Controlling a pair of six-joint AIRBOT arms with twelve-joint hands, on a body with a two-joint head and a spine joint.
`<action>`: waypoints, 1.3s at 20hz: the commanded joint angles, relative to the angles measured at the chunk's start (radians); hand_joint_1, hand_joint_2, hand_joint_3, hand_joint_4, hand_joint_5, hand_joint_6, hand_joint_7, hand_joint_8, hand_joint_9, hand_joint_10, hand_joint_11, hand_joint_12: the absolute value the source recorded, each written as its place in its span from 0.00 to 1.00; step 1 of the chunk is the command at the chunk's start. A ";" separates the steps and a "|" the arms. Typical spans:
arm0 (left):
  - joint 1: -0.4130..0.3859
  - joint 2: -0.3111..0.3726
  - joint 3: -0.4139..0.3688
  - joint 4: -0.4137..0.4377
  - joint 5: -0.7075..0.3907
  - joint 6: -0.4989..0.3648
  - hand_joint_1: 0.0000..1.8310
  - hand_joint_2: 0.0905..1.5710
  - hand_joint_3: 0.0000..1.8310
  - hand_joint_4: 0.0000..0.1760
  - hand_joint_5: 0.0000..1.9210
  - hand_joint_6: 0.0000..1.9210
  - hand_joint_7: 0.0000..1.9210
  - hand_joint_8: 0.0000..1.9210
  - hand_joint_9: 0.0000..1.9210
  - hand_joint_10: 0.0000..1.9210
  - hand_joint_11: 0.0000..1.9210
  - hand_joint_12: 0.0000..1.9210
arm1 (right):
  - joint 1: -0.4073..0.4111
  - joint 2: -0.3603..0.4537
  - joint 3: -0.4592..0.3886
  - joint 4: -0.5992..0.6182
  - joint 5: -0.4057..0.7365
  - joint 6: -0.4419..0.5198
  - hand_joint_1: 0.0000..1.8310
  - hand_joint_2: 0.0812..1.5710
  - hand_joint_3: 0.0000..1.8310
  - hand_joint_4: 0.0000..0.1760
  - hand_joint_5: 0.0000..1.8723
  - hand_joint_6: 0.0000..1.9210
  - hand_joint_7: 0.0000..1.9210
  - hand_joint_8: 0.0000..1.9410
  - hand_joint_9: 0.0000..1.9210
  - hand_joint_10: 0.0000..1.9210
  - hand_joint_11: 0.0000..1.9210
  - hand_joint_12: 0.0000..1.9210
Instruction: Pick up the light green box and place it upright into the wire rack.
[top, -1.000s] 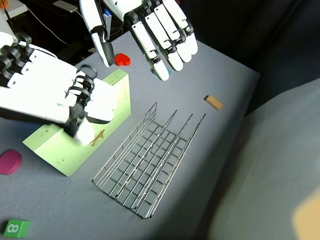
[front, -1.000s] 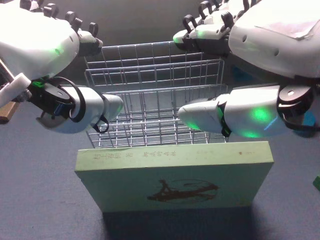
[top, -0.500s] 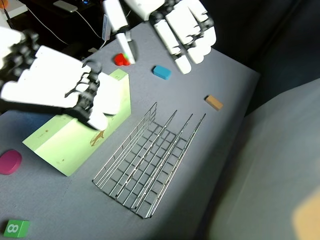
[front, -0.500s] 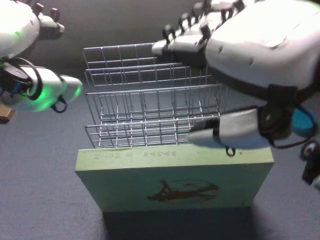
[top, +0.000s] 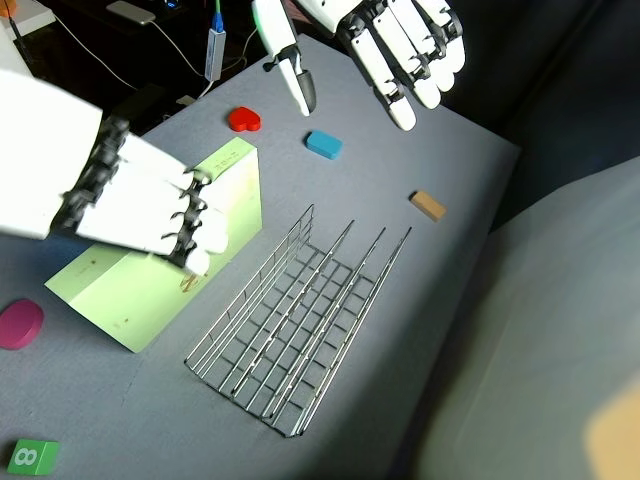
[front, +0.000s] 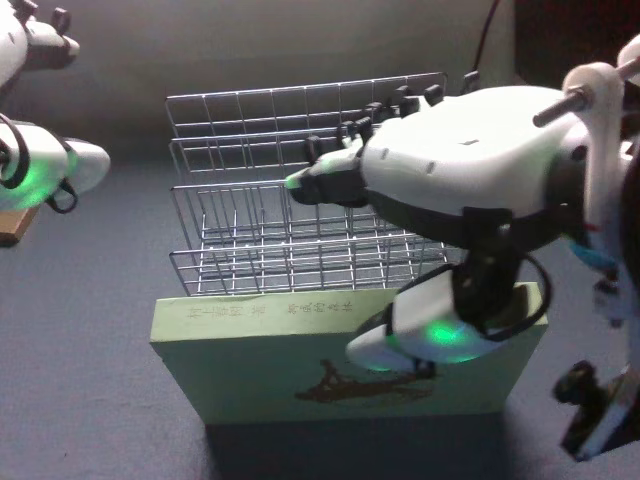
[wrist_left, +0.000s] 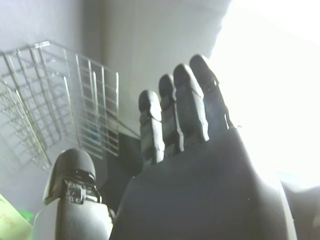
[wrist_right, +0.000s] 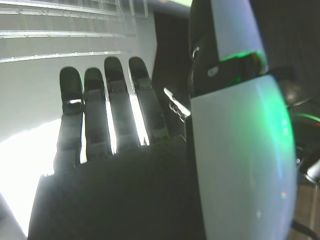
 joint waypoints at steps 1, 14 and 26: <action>-0.005 0.008 0.005 0.089 -0.018 0.007 0.05 0.78 0.00 0.30 0.15 0.00 0.15 0.00 0.11 0.00 0.00 0.31 | 0.015 -0.011 0.003 -0.041 -0.016 0.017 0.47 0.61 0.00 0.00 0.13 0.00 0.13 0.00 0.08 0.00 0.00 0.35; -0.024 0.059 0.027 0.020 -0.093 0.160 0.04 0.78 0.00 0.30 0.16 0.00 0.14 0.00 0.11 0.00 0.00 0.32 | -0.066 -0.267 0.158 -0.042 0.135 0.146 0.47 0.61 0.00 0.00 0.13 0.00 0.12 0.00 0.08 0.00 0.00 0.34; -0.028 0.059 0.010 0.011 -0.084 0.160 0.04 0.78 0.00 0.30 0.15 0.00 0.14 0.00 0.12 0.00 0.00 0.31 | -0.076 -0.276 0.169 -0.069 0.173 0.199 0.58 0.69 0.01 0.00 0.25 0.01 0.29 0.01 0.26 0.02 0.03 0.64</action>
